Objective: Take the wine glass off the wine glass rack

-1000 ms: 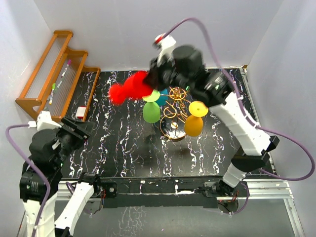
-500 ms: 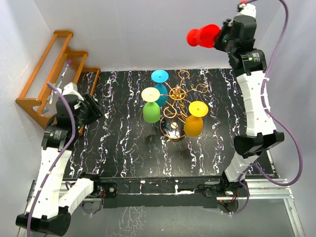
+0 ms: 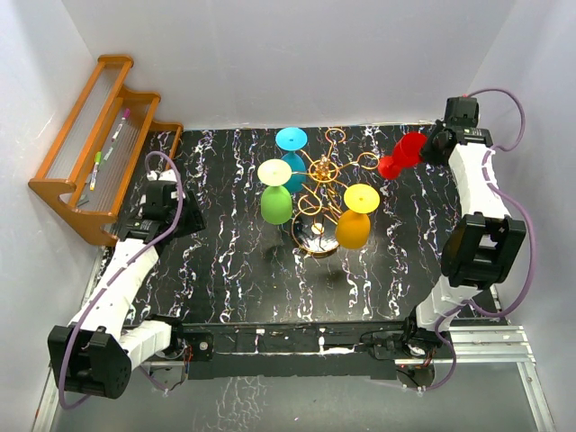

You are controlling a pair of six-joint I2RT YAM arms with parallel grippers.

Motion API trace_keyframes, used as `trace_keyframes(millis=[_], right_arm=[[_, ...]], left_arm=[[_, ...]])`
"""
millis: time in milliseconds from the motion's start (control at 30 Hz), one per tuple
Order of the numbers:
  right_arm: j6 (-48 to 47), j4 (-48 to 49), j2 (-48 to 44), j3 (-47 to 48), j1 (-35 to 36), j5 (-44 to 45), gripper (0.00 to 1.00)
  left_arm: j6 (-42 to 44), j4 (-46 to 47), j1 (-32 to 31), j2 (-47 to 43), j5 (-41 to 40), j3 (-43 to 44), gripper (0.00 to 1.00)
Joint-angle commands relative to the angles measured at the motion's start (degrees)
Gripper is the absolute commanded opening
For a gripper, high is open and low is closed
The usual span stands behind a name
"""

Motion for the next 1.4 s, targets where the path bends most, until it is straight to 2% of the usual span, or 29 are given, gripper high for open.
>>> trace_keyframes(millis=[0, 200, 367, 800, 1033, 1367], right_arm=[[1.47, 4.36, -4.88, -3.12, -2.16, -3.86, 0.08], [0.02, 4.12, -4.54, -5.88, -2.39, 1.07, 0.08], [-1.62, 3.88, -3.08, -5.1, -2.37, 1.43, 0.09], [-1.19, 5.37, -0.31, -5.99, -1.94, -3.68, 0.15], [-1.19, 5.02, 0.23, -6.11, -1.75, -5.87, 0.24], [-1.01, 5.38, -0.42, -6.12, -1.58, -7.32, 0.29]], left_arm=[[2.5, 6.2, 0.05, -1.52, 2.54, -2.51, 0.5], [3.3, 6.91, 0.05, -3.68, 2.27, -5.12, 0.49], [3.17, 7.18, 0.05, -5.06, 3.04, -6.05, 0.49], [2.9, 7.07, 0.05, -5.8, 3.76, -6.32, 0.48], [2.72, 6.35, 0.05, -6.86, 2.27, -6.06, 0.47], [2.63, 6.53, 0.05, -6.87, 2.63, -6.19, 0.47]])
